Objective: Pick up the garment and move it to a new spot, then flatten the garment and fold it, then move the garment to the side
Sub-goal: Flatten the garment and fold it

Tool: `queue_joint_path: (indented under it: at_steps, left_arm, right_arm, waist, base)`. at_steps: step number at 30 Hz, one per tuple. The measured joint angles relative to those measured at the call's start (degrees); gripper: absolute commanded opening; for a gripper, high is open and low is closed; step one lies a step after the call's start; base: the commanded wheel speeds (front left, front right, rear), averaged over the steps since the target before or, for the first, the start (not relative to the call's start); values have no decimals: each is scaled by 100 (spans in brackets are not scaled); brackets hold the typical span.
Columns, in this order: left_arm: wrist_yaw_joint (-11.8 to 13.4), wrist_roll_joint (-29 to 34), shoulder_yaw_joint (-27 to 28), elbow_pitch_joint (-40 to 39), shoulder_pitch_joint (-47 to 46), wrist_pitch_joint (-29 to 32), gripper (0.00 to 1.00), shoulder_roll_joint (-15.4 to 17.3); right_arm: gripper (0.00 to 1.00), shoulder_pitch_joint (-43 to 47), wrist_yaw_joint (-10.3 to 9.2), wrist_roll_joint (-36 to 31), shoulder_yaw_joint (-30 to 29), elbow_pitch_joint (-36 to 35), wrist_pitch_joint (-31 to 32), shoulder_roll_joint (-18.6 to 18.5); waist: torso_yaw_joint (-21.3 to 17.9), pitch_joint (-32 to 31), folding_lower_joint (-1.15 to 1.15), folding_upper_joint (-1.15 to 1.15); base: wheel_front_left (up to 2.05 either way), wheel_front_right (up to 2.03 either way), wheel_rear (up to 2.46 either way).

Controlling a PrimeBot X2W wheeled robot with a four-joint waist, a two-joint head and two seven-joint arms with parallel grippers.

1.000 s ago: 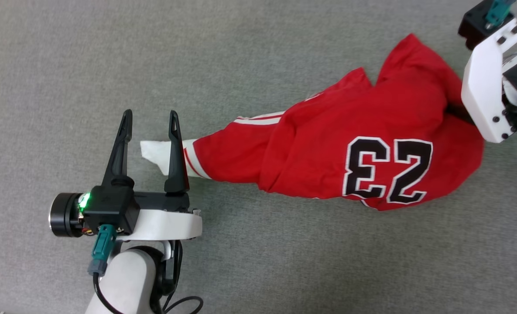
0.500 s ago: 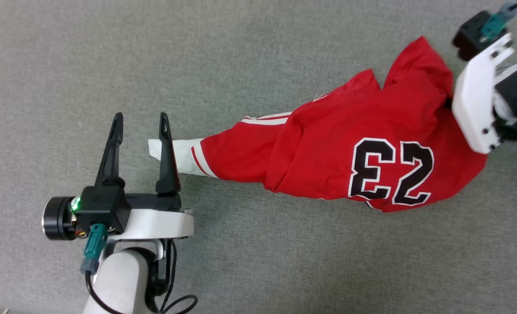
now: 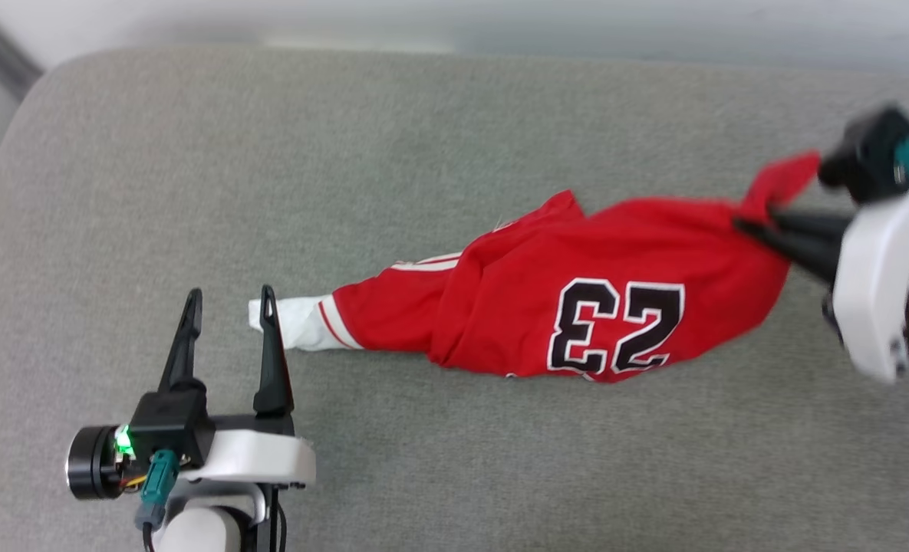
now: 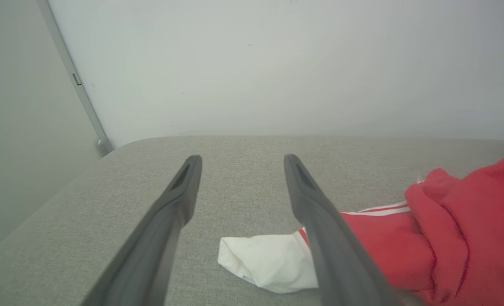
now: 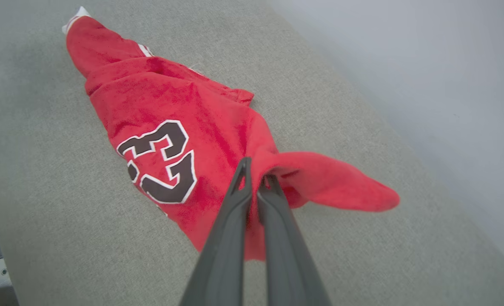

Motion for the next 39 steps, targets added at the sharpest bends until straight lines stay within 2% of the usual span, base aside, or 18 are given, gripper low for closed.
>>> queue_joint_path:
  at_steps: [4,9,12,15,18,21,22,23,24,28,34,39]
  left_arm:
    - [-41,11,110,69,239,0,100,-13]
    - [-87,43,233,110,513,0,100,-22]
    - [-107,48,283,122,602,0,100,-29]
    - [-141,69,321,140,620,0,100,-37]
    - [-187,92,327,174,627,0,100,-44]
    - [-204,109,339,193,639,0,100,-47]
    - [-221,109,358,200,661,0,100,-47]
    - [-225,111,370,208,696,0,100,-47]
    - [-226,123,382,220,719,0,100,-48]
    - [-245,136,421,259,777,0,100,-52]
    - [-297,171,500,259,793,0,100,-2]
    - [-336,208,548,212,764,0,100,78]
  right_arm:
    - [0,814,0,51,57,-699,-281,-570]
    - [0,2159,0,211,102,-917,-494,-966]
    - [0,3062,0,358,138,-676,-658,-966]
    - [0,3847,0,604,141,-88,-884,-797]
    - [0,4369,0,588,123,602,-1028,-613]
    - [0,4706,0,677,20,956,-1209,-352]
    - [19,4746,7,666,-58,1032,-1305,-289]
    - [70,4774,7,641,-135,1094,-1393,-244]
    - [100,4793,7,577,-238,1137,-1505,-208]
    - [100,4732,1,200,-805,1202,-1990,-152]
    - [100,4710,1,-525,-2064,1182,-2855,116]
    - [100,4862,1,-1448,-3443,1120,-3140,795]
  waist:
    - [-187,-318,0,0]
    - [-413,-648,0,0]
    - [-526,-775,0,0]
    - [-584,-832,-1,0]
    - [-574,-847,0,0]
    - [-577,-871,-1,0]
    - [-582,-883,-1,0]
    - [-593,-899,-1,0]
    - [-604,-917,-1,0]
    - [-642,-1006,-1,0]
    - [-704,-1108,-1,0]
    - [-744,-1183,-1,0]
  base:
    - [0,0,0]
    - [0,0,0]
    - [0,0,0]
    - [0,0,0]
    - [0,0,0]
    - [0,0,0]
    - [0,0,0]
    - [0,0,0]
    - [0,0,0]
    - [0,0,0]
    - [0,0,0]
    - [0,0,0]
